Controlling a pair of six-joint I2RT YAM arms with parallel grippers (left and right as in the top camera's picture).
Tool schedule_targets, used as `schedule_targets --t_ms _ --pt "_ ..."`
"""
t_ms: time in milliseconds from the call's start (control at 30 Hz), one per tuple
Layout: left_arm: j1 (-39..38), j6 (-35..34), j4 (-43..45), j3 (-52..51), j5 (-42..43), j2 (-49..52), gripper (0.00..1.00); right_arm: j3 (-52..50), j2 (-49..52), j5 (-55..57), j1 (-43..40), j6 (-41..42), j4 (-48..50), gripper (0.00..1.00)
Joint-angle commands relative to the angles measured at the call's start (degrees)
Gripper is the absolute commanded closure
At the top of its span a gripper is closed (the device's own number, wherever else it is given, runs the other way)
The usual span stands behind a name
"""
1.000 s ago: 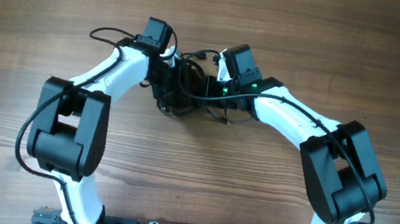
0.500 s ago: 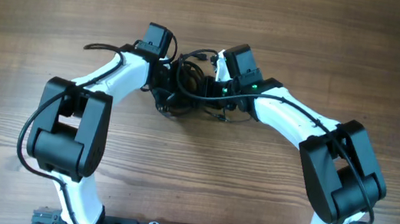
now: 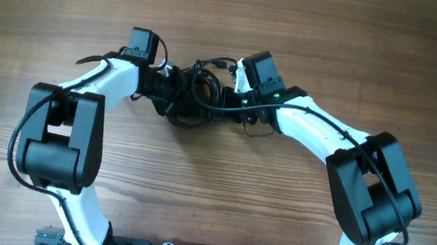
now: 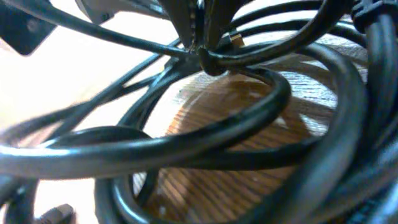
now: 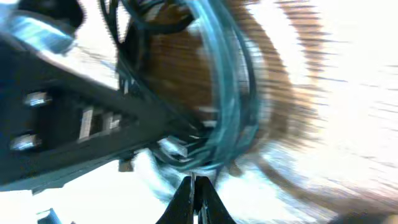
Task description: Untangle cables
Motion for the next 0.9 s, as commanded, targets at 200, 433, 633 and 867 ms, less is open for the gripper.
schedule_targets --t_ms 200,433,633,867 --pt "0.5 13.4 0.7 -0.3 4.9 0.6 0.96 0.0 0.4 -2.8 0.1 -2.9 -0.9 0.81" --pt "0.4 14.4 0.7 -0.3 4.6 0.6 0.96 0.0 0.4 -12.2 -0.1 -1.0 1.7 0.71" --pt "0.4 14.3 0.9 -0.3 4.7 0.6 0.96 0.0 0.3 -12.2 -0.2 3.3 3.2 0.73" --pt "0.3 14.4 0.3 -0.3 6.8 0.6 0.96 0.0 0.4 6.7 2.4 6.7 2.4 0.78"
